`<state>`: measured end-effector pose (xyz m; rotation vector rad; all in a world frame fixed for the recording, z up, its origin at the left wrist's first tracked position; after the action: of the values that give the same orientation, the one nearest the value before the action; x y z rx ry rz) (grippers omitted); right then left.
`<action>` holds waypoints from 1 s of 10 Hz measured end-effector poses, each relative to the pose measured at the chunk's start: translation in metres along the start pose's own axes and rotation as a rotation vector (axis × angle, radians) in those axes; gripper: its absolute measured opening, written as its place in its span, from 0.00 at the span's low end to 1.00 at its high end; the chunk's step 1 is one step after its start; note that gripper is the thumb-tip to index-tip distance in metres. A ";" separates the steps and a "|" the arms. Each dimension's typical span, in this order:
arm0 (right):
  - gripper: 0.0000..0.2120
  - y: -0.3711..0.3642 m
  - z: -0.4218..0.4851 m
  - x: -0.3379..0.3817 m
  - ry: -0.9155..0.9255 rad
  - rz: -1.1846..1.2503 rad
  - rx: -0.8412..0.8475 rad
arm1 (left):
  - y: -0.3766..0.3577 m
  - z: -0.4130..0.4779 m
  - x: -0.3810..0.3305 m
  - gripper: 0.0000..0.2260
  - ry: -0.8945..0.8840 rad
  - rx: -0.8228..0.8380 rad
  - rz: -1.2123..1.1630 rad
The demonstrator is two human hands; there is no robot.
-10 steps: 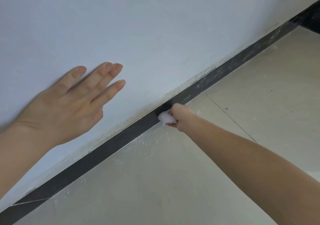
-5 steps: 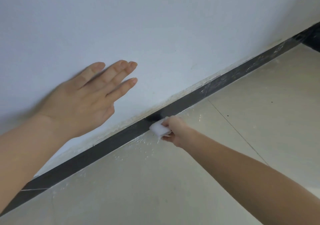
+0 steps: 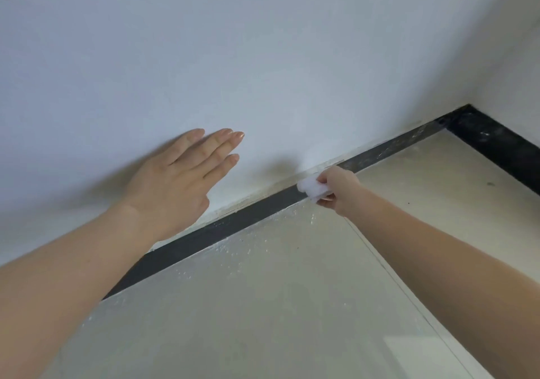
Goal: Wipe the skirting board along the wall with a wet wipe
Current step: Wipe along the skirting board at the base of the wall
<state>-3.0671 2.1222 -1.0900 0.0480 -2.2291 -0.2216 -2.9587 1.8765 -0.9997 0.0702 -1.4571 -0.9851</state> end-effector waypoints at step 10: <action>0.07 -0.020 0.099 -0.061 -0.312 0.145 0.196 | 0.026 0.170 -0.066 0.30 -0.004 -0.163 -0.137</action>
<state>-3.1077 2.1233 -1.2004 -0.0457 -2.5464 0.0755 -3.0758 2.0186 -1.0050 0.0501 -1.3848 -1.2134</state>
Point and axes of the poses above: each hand's wrist, its own z-axis towards the middle knuckle, its own y-axis out of the back of the hand, x = y × z, the point moved 5 cm from there along z, towards the middle knuckle, and after that the axes turned 1 degree about x, right-handed, at the moved point
